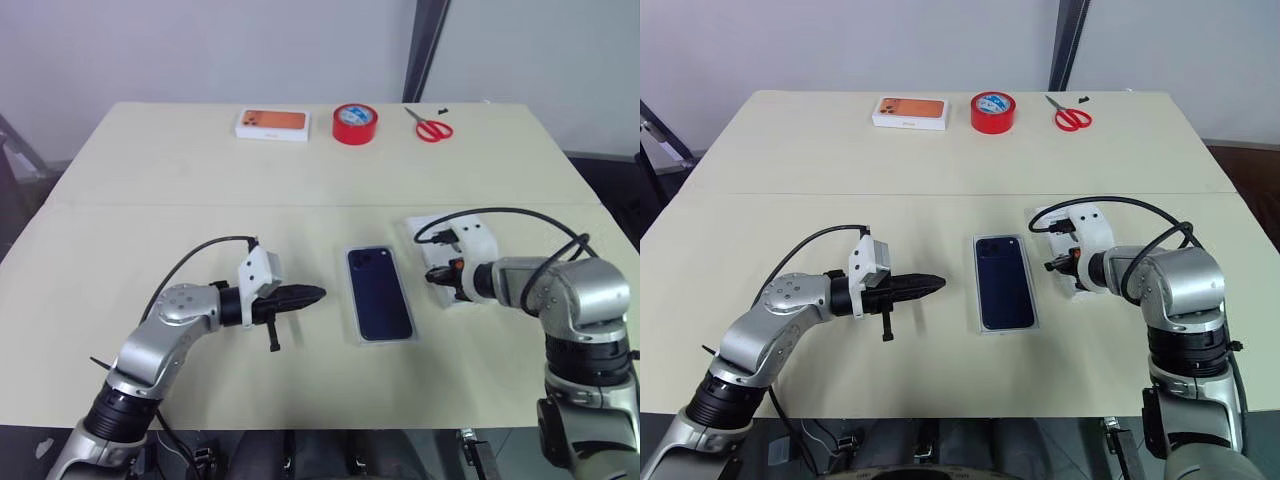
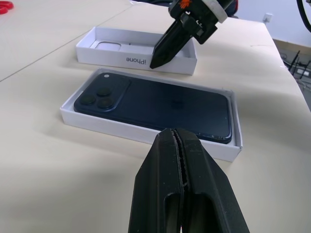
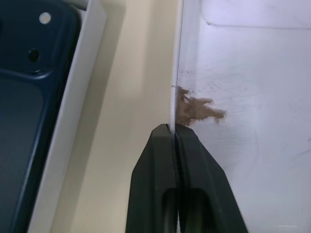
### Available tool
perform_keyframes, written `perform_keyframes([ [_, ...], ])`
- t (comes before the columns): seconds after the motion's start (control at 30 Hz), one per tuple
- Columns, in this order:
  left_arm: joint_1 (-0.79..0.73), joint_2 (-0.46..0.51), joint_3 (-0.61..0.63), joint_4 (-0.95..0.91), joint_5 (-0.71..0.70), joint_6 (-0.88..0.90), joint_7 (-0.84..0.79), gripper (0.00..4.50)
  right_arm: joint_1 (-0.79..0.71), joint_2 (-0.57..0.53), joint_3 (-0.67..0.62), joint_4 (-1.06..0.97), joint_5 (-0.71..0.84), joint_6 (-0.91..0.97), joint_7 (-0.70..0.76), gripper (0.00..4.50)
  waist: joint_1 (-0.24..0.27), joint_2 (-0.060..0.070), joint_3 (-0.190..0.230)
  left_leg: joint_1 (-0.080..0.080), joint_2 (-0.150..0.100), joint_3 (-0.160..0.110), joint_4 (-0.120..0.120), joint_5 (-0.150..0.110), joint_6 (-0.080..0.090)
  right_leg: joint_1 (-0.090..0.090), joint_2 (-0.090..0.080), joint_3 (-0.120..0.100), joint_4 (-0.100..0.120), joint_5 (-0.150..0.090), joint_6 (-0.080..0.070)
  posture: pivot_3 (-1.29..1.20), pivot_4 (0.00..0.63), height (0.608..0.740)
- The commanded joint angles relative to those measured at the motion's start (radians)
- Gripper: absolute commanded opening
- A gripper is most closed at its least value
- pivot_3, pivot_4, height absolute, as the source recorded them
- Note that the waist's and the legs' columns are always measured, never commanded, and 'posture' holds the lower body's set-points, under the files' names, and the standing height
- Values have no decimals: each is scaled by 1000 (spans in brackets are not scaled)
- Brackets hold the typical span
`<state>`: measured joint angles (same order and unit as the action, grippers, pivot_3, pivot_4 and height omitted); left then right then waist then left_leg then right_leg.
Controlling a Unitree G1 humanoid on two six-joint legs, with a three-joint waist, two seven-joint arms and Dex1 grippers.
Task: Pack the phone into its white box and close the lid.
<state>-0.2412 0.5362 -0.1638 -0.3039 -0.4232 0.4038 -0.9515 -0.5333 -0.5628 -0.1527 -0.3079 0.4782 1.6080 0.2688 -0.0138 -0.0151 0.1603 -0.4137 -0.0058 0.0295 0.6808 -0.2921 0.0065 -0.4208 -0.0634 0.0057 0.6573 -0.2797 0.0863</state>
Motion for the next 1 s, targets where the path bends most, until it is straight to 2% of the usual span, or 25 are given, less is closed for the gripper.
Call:
perform_keyframes([
  [0.03,-15,-15,69,9,-13,-26,42,37,-117,38,-140,14,83,6,-68,45,-6,1,0,0,0,0,0,0,0,0,0,0,0,0,0,0,150,725],
  [0.13,-27,-30,115,46,-10,-30,83,37,-210,77,-251,49,188,6,-76,45,-4,1,0,0,0,1,0,0,0,-3,1,1,4,0,0,0,150,725],
  [0.17,-34,-36,133,66,-3,-36,105,37,-225,96,-284,63,267,6,-78,45,-3,1,0,0,0,1,0,0,0,-3,1,1,5,0,0,0,150,725],
  [0.23,-53,-47,174,111,0,-43,145,37,-236,159,-336,80,492,6,-111,45,-1,0,0,0,1,1,0,0,0,-3,2,0,5,0,0,0,150,725],
  [0.33,-65,-48,203,140,-1,-57,161,37,-212,265,-369,104,812,6,-269,45,-5,1,0,0,1,1,0,0,0,-3,2,0,6,0,0,0,150,725],
  [0.37,-67,-43,209,148,2,-61,161,37,-140,257,-269,101,1092,-136,-438,45,-4,1,0,-1,1,1,0,0,0,-4,2,0,6,0,0,0,150,725],
  [0.4,-67,-37,214,154,4,-66,158,37,-75,262,-182,86,1298,-257,-571,45,-1,0,0,-1,1,1,0,0,0,-4,2,0,8,0,0,0,150,725],
  [0.43,-63,-27,216,157,8,-74,150,37,-11,295,-110,57,1429,-360,-668,45,0,0,0,-1,1,0,0,0,0,-4,2,-1,8,0,0,0,150,725],
  [0.47,-59,-17,215,158,12,-83,139,37,39,329,-58,25,1491,-435,-730,45,-3,0,0,-2,1,0,1,0,0,-4,1,-1,7,0,0,0,150,725],
  [0.63,-34,23,202,152,25,-109,99,37,231,481,82,-117,1494,-629,-925,45,-7,0,0,-4,1,1,3,0,0,-5,2,-1,6,0,1,0,150,725],
  [0.8,-14,34,181,134,30,-107,80,37,333,453,116,-161,1494,-699,-1031,45,-5,0,0,-4,1,0,3,0,0,-5,1,-1,6,0,1,0,150,725],
  [0.9,10,32,133,94,31,-91,55,37,306,422,82,-163,1494,-719,-1025,889,-5,0,0,-4,1,0,3,0,0,-5,1,-1,6,0,1,0,150,725],
  [0.97,17,28,99,77,41,-87,46,37,282,383,72,-157,1494,-710,-1002,1855,-5,0,0,-4,1,0,3,0,0,-5,2,-1,6,0,1,0,150,725],
  [1.0,19,27,67,70,60,-93,41,37,252,320,65,-142,1494,-679,-957,2373,-5,0,0,-4,1,0,3,0,0,-5,2,-1,6,0,1,0,150,725],
])
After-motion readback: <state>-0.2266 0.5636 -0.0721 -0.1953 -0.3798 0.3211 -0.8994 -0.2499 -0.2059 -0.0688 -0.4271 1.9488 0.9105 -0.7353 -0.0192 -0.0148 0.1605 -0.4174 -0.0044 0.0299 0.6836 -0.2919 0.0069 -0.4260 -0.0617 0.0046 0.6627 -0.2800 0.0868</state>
